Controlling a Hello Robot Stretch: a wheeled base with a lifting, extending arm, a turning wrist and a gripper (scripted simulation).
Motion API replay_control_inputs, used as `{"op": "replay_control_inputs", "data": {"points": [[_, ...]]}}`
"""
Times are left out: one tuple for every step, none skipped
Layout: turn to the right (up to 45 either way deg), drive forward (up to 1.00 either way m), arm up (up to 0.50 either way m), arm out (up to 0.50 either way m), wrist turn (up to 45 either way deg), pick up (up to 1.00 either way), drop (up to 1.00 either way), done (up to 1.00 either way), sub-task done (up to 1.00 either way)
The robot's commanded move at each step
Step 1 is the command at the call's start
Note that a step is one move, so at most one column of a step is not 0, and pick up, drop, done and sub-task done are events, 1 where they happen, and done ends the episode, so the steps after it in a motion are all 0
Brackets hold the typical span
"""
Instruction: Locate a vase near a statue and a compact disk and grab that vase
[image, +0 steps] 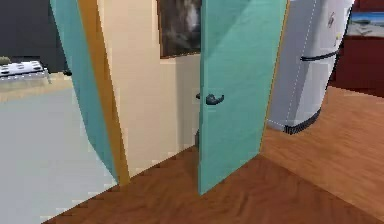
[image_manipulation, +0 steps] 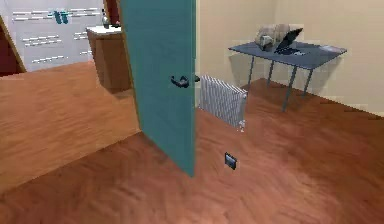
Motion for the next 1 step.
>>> {"op": "replay_control_inputs", "data": {"points": [[45.0,0.00,0.00,0.00,0.0,0.00,0.00,0.00,0.00]]}}
